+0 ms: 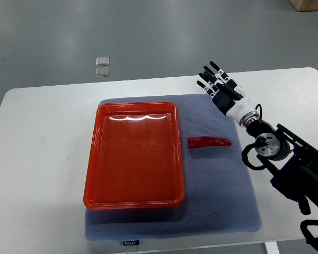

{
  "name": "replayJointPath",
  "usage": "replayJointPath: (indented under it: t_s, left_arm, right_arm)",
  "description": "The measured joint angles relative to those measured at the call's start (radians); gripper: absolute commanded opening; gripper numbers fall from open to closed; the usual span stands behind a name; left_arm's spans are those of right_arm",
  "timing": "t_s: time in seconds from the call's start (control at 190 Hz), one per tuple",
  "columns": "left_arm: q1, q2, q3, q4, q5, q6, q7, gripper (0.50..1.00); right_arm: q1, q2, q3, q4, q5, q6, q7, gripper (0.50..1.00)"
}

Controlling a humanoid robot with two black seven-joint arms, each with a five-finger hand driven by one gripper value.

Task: Place red pepper on red tray
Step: 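Move the right hand down toward the red pepper beside the tray, then lower the right hand over the red pepper and open fingers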

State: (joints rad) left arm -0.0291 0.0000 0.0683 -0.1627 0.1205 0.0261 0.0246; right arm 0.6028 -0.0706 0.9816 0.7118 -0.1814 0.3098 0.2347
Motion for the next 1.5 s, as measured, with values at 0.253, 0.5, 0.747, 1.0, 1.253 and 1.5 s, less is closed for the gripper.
replayJointPath:
  t_s: [0.253, 0.5, 0.747, 1.0, 1.253, 1.5]
  left_arm:
    - [0.0, 0.0, 0.0, 0.0, 0.0, -0.001, 0.0, 1.0]
    - [0.0, 0.0, -0.001, 0.0, 0.0, -0.002, 0.0, 1.0]
    - [0.0, 0.0, -0.002, 0.0, 0.0, -0.002, 0.0, 1.0]
    - [0.0, 0.0, -0.004, -0.006, 0.0, 0.0, -0.001, 1.0]
    - [0.0, 0.0, -0.004, -0.007, 0.0, -0.002, -0.002, 1.0]
    - [0.0, 0.0, -0.002, -0.004, 0.0, -0.002, -0.001, 1.0]
  right_arm:
    - [0.001, 0.0, -0.001, 0.0, -0.001, -0.005, 0.0, 0.909]
    - [0.025, -0.044, -0.043, 0.011, -0.115, 0.006, -0.001, 0.909]
    - [0.081, -0.218, -0.201, 0.19, -0.498, 0.017, -0.004, 0.909]
    - [0.181, -0.465, -0.536, 0.429, -0.839, 0.039, -0.005, 0.909]
    - [0.186, -0.53, -0.647, 0.489, -0.969, -0.072, -0.033, 0.907]
    - [0.184, -0.502, -0.695, 0.475, -0.993, -0.176, -0.039, 0.901]
